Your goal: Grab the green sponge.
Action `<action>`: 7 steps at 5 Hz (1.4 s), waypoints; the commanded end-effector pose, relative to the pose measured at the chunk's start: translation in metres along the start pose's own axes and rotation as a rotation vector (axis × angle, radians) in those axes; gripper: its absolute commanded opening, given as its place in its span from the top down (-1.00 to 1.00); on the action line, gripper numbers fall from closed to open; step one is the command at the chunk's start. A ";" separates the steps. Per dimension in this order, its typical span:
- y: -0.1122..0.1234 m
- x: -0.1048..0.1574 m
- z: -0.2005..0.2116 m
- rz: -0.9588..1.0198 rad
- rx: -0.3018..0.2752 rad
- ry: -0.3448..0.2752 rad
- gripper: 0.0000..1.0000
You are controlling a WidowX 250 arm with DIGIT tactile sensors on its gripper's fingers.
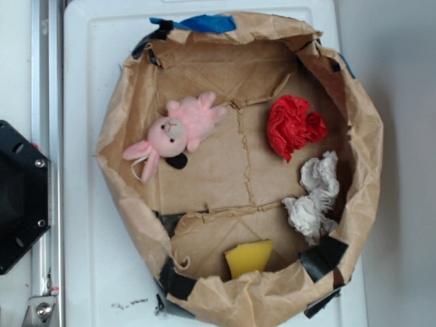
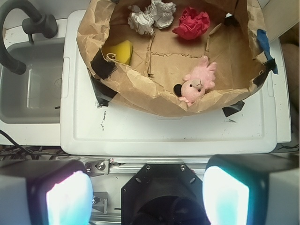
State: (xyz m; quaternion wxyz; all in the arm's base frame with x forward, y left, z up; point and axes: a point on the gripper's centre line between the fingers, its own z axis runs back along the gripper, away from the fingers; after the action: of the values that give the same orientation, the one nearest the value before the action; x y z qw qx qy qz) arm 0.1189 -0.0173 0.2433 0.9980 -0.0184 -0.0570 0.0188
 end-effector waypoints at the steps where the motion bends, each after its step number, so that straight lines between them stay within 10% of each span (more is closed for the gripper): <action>1: 0.000 0.000 0.000 0.000 0.000 0.000 -1.00; 5: -0.002 0.175 -0.085 -0.640 -0.099 -0.069 -1.00; 7: 0.011 0.147 -0.122 -0.869 -0.108 -0.083 -1.00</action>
State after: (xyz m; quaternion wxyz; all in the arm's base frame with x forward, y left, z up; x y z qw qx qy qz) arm 0.2790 0.0014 0.1198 0.9086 -0.0610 -0.0720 -0.4068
